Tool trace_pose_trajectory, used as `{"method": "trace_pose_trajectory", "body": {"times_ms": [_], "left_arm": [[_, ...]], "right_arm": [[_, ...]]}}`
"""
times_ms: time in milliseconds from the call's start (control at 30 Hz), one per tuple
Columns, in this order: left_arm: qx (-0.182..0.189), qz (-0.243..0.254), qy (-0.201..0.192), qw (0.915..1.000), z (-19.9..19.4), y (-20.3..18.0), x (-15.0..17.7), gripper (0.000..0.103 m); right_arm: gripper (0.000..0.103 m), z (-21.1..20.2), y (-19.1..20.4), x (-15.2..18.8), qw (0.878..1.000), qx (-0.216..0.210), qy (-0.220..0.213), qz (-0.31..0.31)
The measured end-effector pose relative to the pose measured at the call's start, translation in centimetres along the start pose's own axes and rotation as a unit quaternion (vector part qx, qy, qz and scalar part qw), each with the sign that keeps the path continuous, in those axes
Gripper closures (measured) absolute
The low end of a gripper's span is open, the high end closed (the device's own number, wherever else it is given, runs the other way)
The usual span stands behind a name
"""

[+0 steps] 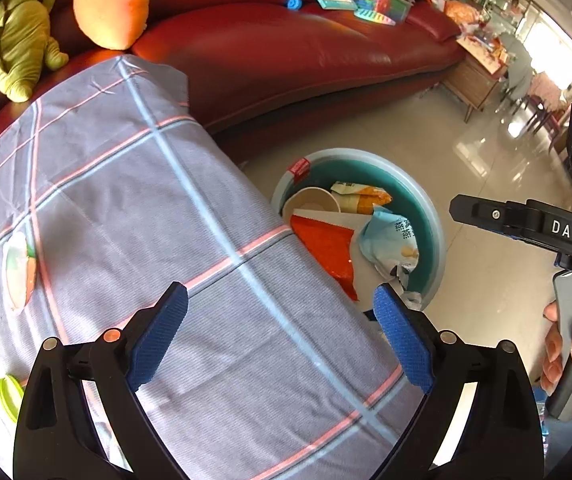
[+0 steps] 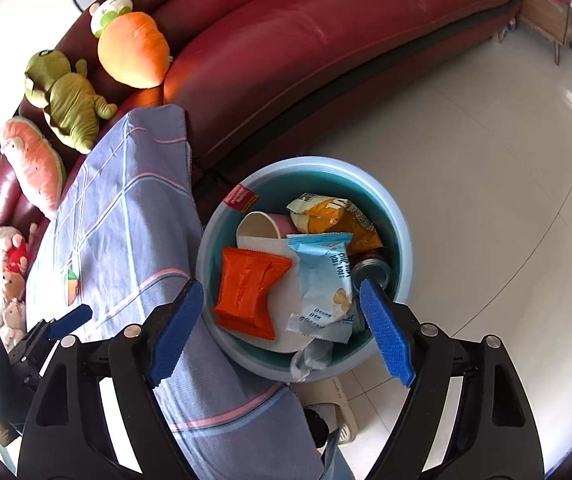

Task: Collect trash
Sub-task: 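Move both tools back over the table toward the green lid and clear lid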

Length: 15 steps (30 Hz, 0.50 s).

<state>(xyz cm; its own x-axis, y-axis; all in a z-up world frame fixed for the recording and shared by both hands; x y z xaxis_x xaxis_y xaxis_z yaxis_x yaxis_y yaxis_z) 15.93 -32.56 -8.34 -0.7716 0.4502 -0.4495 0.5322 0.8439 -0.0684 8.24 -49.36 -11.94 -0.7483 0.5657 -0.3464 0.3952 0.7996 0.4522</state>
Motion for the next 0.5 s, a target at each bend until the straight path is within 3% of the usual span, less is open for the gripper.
{"method": "trace_pose_trajectory", "body": {"times_ms": [300,500], "left_arm": [[-0.016,-0.040,-0.014,0.9990,-2.9,5.4,2.3,0.009],[-0.036,-0.086,-0.021,0.9954,-5.1,11.2,4.6,0.009]], "right_arm": [[0.021,0.4,6.4,1.1,0.999,-0.003,0.012,-0.051],[0.021,2.1,12.0,2.7,0.995,-0.014,0.037,-0.090]]}}
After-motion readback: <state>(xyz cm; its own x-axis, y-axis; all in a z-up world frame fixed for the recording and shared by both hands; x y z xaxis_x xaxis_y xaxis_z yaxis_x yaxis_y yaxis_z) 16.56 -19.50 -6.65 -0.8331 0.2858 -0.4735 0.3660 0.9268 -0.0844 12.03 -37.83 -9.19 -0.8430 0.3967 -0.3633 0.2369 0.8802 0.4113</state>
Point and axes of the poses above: each gripper's, at about its wrist camera, not at the fingertips, and z roughly the way its jaws point, y to its left, x to its underside, the point moved 6 cm from there along z, roughly the way its jaws point, and after that the axes turned 3 degrees about -x, right-handed, at the moved point
